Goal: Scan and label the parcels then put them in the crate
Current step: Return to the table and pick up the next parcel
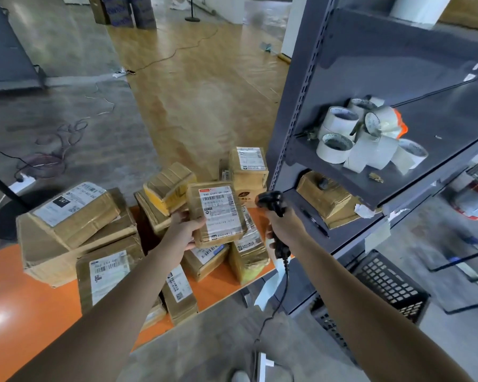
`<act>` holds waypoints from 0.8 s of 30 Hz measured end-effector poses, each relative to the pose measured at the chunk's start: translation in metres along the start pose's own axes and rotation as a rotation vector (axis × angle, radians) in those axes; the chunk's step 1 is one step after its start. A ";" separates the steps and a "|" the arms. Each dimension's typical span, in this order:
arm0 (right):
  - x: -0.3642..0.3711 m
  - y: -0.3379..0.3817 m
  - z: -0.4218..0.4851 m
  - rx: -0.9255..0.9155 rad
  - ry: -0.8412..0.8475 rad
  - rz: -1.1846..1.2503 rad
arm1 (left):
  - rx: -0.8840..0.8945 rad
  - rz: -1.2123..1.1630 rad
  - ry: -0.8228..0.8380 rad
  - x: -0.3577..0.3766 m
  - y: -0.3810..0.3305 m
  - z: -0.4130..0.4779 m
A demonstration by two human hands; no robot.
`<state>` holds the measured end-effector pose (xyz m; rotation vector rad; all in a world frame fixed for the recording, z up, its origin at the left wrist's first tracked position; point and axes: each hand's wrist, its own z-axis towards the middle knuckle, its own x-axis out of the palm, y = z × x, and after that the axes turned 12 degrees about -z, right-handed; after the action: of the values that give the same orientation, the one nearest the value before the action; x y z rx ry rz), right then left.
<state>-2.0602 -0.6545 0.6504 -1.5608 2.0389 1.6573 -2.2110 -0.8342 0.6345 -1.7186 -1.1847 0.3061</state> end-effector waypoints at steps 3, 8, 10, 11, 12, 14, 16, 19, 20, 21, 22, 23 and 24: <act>0.005 -0.017 0.021 0.066 0.052 0.001 | 0.006 -0.004 -0.058 -0.003 0.009 0.008; 0.022 -0.038 0.053 0.084 0.116 -0.066 | 0.002 -0.030 -0.125 -0.010 0.022 0.013; 0.028 -0.043 0.063 0.109 0.137 -0.098 | 0.001 -0.020 -0.167 -0.014 0.028 0.013; 0.031 -0.045 0.068 0.125 0.149 -0.123 | 0.001 -0.006 -0.177 -0.015 0.031 0.013; 0.034 -0.047 0.073 0.136 0.161 -0.153 | 0.002 0.004 -0.182 -0.016 0.033 0.012; 0.040 -0.050 0.082 0.154 0.181 -0.199 | 0.003 0.007 -0.193 -0.017 0.038 0.013; 0.047 -0.056 0.092 0.164 0.201 -0.215 | -0.005 0.003 -0.212 -0.016 0.042 0.014; 0.055 -0.065 0.104 0.143 0.225 -0.270 | -0.012 0.005 -0.263 -0.014 0.046 0.019; 0.056 -0.065 0.105 0.117 0.232 -0.292 | -0.007 0.010 -0.280 -0.012 0.046 0.020; 0.058 -0.066 0.106 0.098 0.242 -0.316 | 0.000 0.018 -0.290 -0.011 0.045 0.020; 0.060 -0.066 0.104 0.089 0.239 -0.345 | 0.005 0.033 -0.297 -0.010 0.045 0.021; 0.060 -0.066 0.105 0.078 0.238 -0.378 | 0.009 0.051 -0.305 -0.010 0.045 0.021; 0.063 -0.066 0.105 0.064 0.251 -0.417 | 0.013 0.068 -0.313 -0.010 0.045 0.022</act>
<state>-2.0942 -0.6066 0.5245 -2.0809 1.6796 1.2885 -2.2054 -0.8311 0.5841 -1.7445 -1.3441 0.6412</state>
